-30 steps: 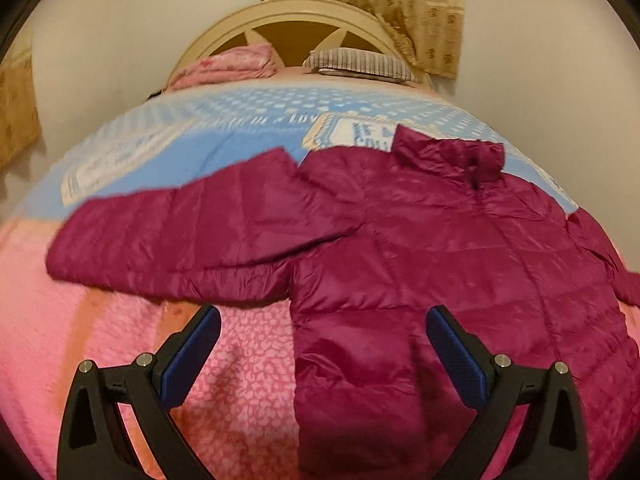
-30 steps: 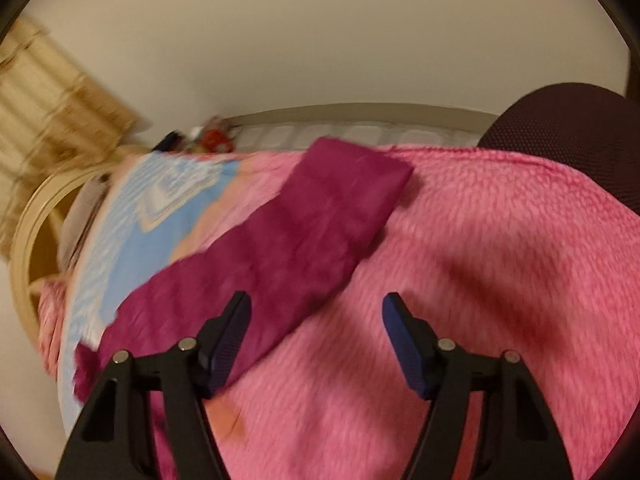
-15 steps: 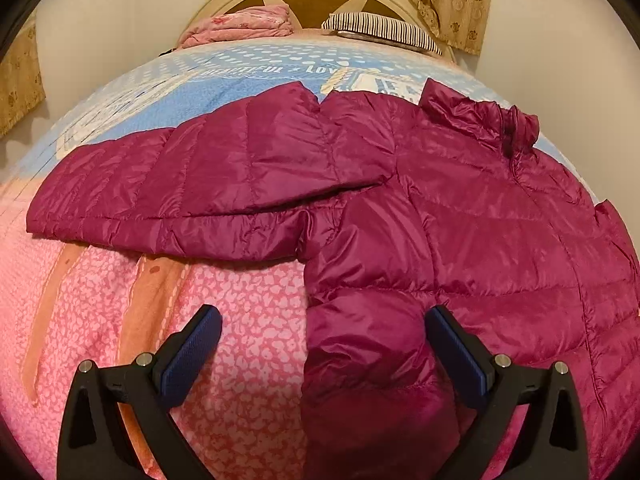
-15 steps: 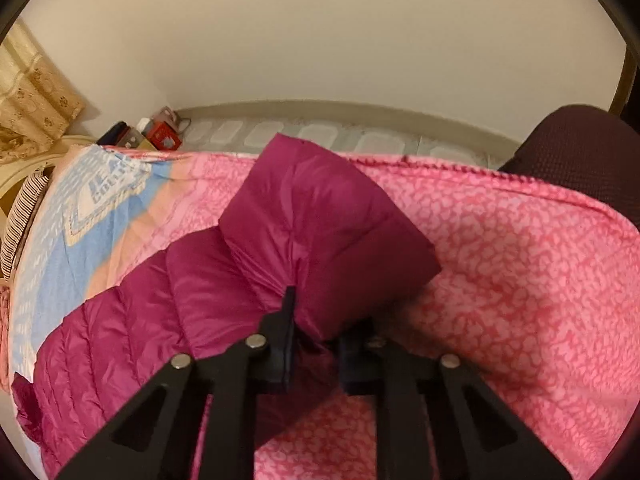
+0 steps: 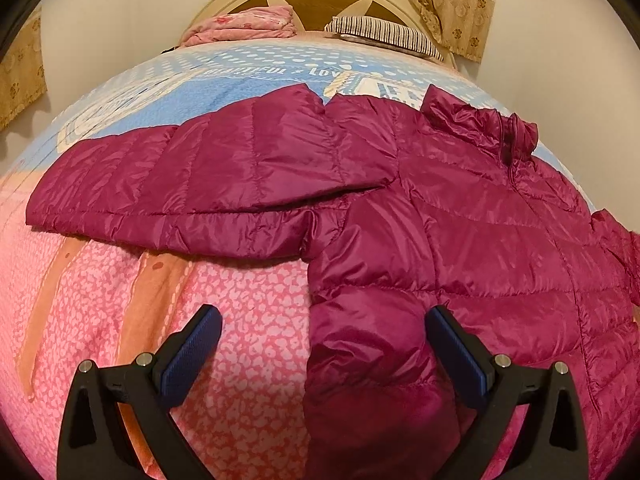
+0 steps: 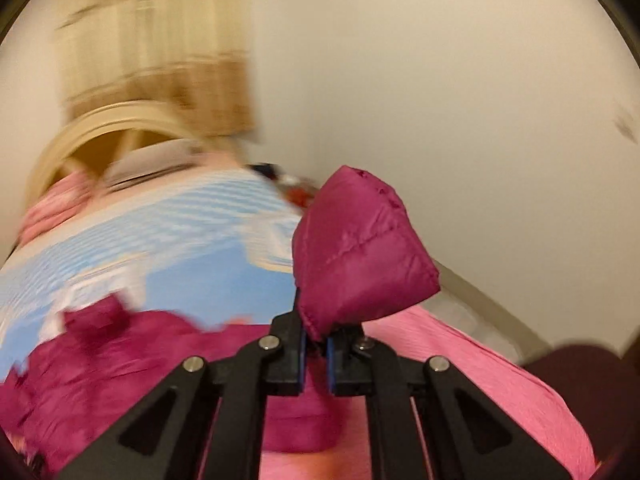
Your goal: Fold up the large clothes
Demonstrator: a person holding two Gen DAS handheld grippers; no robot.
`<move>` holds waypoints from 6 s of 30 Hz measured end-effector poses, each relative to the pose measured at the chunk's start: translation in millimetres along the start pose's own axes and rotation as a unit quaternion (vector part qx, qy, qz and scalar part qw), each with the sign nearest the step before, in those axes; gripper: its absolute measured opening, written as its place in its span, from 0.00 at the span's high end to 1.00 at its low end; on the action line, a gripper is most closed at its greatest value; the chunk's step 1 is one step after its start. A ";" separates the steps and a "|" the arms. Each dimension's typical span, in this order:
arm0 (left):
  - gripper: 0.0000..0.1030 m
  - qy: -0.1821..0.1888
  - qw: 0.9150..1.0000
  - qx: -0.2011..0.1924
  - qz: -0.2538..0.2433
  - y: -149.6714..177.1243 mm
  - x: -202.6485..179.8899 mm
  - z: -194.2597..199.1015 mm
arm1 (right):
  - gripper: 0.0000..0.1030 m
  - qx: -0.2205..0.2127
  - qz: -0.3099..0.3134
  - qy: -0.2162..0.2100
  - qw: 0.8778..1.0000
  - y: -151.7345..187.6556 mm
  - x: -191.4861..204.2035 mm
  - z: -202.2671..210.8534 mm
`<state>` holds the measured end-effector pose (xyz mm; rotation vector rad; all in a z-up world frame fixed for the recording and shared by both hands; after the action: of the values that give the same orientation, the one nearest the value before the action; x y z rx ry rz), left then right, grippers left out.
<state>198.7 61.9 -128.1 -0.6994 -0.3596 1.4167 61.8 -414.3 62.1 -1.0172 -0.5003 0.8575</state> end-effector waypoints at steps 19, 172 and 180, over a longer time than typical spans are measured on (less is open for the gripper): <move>0.01 0.012 0.999 -0.014 0.034 2.4 14.1 7.8 | 0.14 0.182 0.092 -0.359 0.911 150.9 243.4 -26.9; 0.18 -0.117 0.992 -0.037 -0.018 -50.5 -48.2 -68.4 | 0.47 0.210 0.108 -0.243 0.941 149.9 164.4 -92.4; 0.11 -0.086 0.994 -0.027 0.053 -38.1 -22.0 -71.5 | 0.47 0.202 0.141 -0.235 0.940 155.8 165.6 -85.6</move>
<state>269.2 24.2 -153.9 -0.6504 -0.5036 1.5785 160.4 -285.5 -118.8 -0.5034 -0.5549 1.4123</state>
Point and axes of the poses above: each gripper's, at about its wrist camera, not at the fingertips, and z roughly against the way its jaws point, x to its left, y to its underside, the point moved 2 cm from there along -z, roughly the way its jaws point, and after that the axes turned 4 degrees about y, right-handed, at the moved point
